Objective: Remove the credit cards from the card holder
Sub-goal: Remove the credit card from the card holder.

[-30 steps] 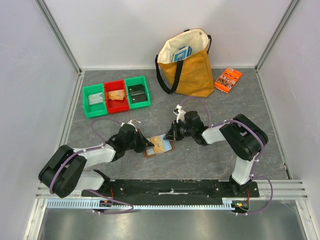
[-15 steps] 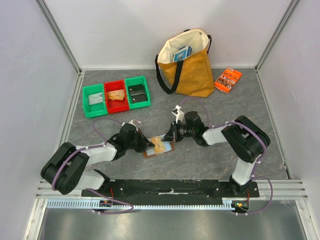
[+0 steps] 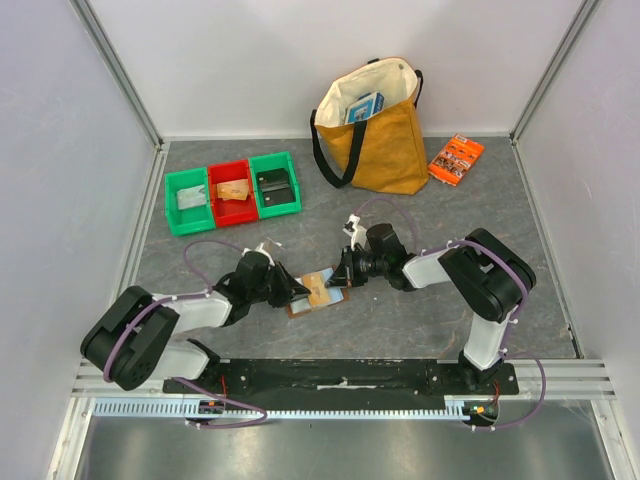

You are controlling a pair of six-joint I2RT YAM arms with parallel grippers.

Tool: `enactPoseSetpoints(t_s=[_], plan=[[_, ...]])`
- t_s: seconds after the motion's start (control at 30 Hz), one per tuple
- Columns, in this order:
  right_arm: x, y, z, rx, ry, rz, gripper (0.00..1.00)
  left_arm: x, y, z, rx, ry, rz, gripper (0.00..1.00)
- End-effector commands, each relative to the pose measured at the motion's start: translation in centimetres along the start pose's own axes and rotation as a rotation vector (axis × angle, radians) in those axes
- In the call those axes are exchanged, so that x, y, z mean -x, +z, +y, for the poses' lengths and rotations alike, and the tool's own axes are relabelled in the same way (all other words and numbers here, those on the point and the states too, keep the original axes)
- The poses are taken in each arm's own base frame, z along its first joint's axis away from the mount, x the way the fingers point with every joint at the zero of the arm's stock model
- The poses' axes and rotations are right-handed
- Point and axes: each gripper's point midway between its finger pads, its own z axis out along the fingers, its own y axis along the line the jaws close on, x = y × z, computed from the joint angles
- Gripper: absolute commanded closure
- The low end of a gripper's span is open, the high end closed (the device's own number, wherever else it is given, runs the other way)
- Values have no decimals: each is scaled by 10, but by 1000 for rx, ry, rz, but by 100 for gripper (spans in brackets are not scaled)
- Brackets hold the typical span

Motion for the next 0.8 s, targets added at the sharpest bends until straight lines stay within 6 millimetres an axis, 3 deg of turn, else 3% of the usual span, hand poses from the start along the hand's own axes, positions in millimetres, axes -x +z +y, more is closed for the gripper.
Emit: enactPoseSetpoints(t_s=[0.0,0.27,0.53,0.77], plan=[[-19,-2,-30,-134,8,52,98,1,-4,-6,-55,-23,-20,75],[-17,-2,-30,-134,6,47,99,-2,-3,-13,-104,-19,-8,77],[-21,-3,-36,-162,8,58,100,-5,-1,-11,-114,-32,0,98],[-26,-4,-45,-202,16,78,100,-7,-7,-6,-116,-58,0,98]])
